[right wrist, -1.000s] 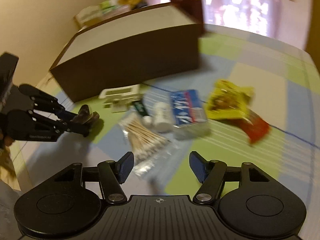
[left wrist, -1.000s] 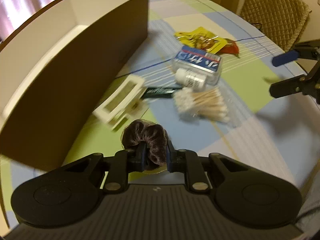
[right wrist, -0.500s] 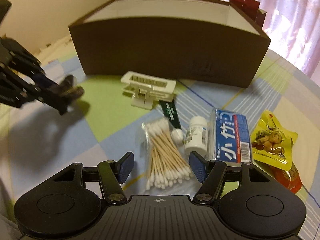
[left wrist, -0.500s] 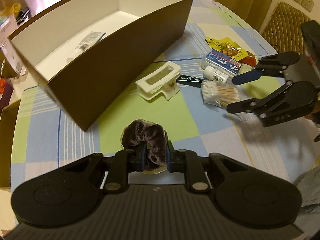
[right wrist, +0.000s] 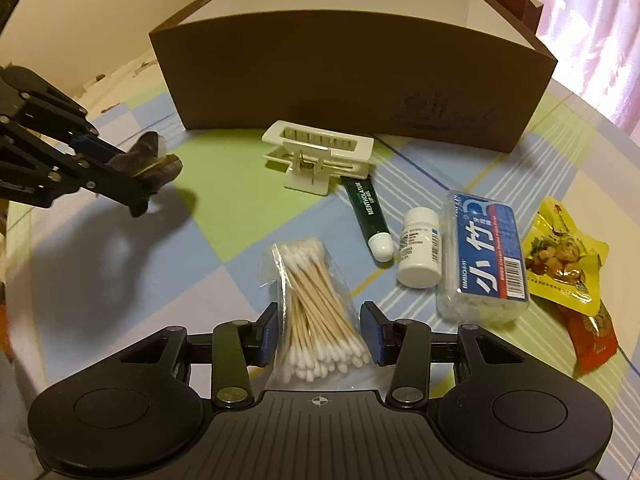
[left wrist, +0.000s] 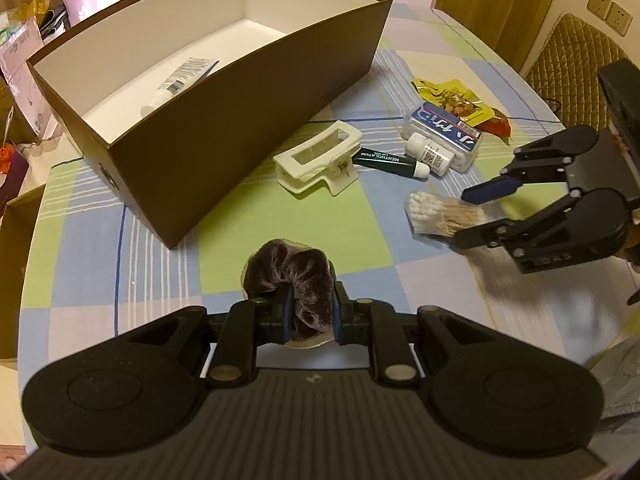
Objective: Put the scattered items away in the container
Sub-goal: 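Carry the scrunchie in the left tool and the swab bag in the right tool over the box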
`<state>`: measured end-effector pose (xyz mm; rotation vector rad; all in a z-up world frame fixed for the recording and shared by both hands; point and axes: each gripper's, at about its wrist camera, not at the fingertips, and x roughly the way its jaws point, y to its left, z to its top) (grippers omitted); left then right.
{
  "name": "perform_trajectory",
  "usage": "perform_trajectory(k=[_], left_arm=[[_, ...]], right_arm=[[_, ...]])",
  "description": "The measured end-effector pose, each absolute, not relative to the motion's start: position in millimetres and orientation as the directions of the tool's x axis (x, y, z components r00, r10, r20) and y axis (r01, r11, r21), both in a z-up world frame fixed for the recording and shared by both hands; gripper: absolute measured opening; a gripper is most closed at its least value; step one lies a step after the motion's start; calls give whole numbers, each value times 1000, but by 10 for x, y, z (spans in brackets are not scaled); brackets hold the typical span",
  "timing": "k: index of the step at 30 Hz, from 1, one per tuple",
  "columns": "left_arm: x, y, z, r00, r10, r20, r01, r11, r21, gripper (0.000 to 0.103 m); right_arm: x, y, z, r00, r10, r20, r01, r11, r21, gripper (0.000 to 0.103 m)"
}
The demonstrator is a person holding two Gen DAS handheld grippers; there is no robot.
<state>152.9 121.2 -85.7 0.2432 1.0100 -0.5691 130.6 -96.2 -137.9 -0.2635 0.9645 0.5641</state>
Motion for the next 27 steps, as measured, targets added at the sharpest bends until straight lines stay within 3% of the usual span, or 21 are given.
perform_trajectory(k=[2, 3, 4, 9, 17, 27], left_arm=[[1509, 1203, -849, 403, -338, -850, 554, 830, -67, 15], [1497, 1202, -846, 402, -340, -850, 554, 829, -70, 15], [1484, 1199, -844, 402, -339, -851, 553, 830, -70, 15], [1410, 1194, -838, 403, -331, -853, 546, 835, -66, 15], [1299, 1202, -669, 436, -347, -830, 538, 840, -69, 15], [1244, 1283, -243, 485, -397, -779, 566, 822, -66, 14]], right_arm=[[1285, -957, -1382, 441, 337, -832, -560, 827, 39, 48], [1269, -971, -1368, 441, 337, -832, -556, 830, 41, 37], [1260, -982, -1355, 436, 338, -834, -552, 832, 49, 35], [1231, -1127, -1273, 377, 391, -840, -478, 858, 185, 29], [1181, -1407, -948, 383, 526, -759, -367, 841, 398, 28], [1230, -1615, -493, 431, 623, -653, -333, 782, 526, 28]])
